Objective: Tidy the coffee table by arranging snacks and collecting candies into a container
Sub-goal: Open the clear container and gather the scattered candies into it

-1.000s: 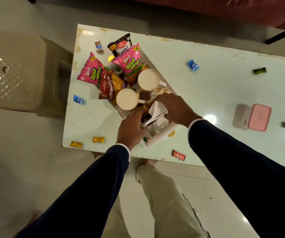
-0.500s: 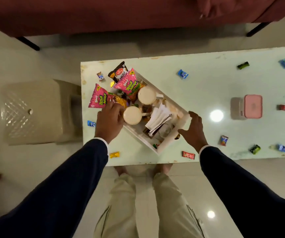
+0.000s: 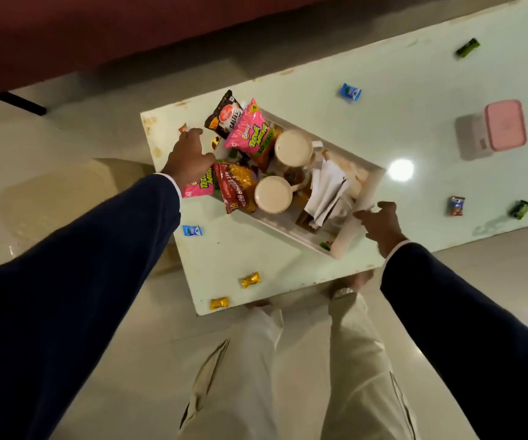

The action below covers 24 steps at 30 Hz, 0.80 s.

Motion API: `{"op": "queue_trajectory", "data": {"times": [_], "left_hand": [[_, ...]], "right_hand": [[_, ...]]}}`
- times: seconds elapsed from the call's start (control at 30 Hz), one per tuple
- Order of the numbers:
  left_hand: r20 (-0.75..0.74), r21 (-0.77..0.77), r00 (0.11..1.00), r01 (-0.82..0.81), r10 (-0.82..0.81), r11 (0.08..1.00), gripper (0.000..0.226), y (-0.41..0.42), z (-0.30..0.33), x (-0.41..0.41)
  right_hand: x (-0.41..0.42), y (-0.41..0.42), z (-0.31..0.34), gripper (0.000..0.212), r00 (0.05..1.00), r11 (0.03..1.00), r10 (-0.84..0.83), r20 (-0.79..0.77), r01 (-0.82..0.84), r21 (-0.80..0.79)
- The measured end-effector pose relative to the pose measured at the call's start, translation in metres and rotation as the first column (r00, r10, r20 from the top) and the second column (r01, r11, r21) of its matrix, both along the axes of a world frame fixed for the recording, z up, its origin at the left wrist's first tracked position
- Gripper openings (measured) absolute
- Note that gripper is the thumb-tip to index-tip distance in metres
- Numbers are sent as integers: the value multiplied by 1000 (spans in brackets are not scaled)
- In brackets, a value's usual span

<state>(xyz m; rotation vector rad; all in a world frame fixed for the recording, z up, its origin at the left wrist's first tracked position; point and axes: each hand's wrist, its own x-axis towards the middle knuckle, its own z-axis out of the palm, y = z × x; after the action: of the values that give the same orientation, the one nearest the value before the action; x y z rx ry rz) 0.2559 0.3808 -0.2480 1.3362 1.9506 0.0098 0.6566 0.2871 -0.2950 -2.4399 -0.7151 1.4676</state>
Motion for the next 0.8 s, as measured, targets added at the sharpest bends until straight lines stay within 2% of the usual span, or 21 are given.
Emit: {"op": "queue_trajectory", "data": {"times": [0.2,0.33,0.47,0.6,0.73,0.8], "left_hand": [[129,-116,966,-208,223,971,63,17,-29,5],[255,-147,885,-363,390,920,51,22,-40,7],[277,-186,853,-403,441,896,64,7,-36,13],[245,-167,808,-508,535,845,36,-24,-42,22],[326,-187,701,-610,634,770,32,-51,-37,48],[367,-200,644,-650,671,733,40,-59,-31,66]], "right_hand": [[-6,-5,-23,46,987,991,-131,-95,129,-28],[-5,-2,-26,38,986,993,-122,-111,120,-23],[9,14,-14,35,997,1000,-24,-74,23,-17],[35,45,1,36,993,994,103,-51,-104,-19],[60,86,10,36,974,974,226,-32,-227,-10],[69,104,10,37,960,960,278,-26,-278,-13]]}}
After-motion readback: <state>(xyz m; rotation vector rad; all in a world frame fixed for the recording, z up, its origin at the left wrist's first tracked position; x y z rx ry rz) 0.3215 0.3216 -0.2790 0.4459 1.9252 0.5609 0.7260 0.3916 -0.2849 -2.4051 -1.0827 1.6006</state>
